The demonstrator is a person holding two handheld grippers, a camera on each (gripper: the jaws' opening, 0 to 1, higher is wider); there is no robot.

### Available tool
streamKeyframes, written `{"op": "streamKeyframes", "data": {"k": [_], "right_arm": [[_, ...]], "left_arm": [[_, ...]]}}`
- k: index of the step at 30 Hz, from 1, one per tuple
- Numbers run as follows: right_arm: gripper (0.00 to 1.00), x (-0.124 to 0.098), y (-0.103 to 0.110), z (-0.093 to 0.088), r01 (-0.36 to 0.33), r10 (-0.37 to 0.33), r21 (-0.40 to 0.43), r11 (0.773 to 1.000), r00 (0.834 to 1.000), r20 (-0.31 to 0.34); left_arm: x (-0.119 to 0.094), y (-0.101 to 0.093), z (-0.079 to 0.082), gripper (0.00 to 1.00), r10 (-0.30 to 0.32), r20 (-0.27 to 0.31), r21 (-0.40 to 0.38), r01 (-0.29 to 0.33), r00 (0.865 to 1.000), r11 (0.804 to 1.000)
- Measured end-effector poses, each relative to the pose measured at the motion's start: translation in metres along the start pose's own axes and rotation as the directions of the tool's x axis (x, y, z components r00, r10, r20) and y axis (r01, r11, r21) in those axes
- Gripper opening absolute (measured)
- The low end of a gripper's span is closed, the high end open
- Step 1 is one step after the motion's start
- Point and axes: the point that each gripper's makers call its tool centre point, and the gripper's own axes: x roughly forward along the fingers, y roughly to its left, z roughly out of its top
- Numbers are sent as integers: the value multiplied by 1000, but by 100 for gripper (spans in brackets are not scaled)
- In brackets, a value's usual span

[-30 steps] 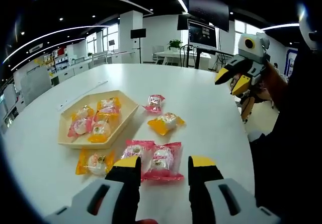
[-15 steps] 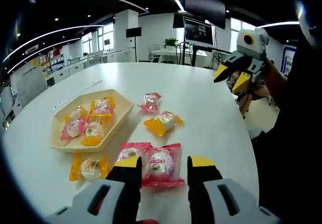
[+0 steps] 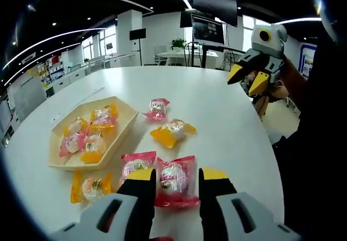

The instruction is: Pick up the marshmallows scattered on the table and place them into the bowl on the table

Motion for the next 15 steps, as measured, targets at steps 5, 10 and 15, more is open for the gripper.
{"op": "streamKeyframes", "data": {"k": [5, 10, 15], "right_arm": [[25, 0, -1, -1, 3, -3, 4, 1000, 1000, 1], [25, 0, -1, -1, 2, -2, 5, 1000, 1000, 4], [25, 0, -3, 0, 10, -10, 6, 1000, 1000, 12]], "left_arm": [[2, 0, -3, 30, 3, -18, 20, -3, 1000, 1000], [3, 0, -4, 26, 5, -26, 23, -4, 1000, 1000], [3, -2, -6, 26, -2, -32, 26, 3, 999, 1000]]}}
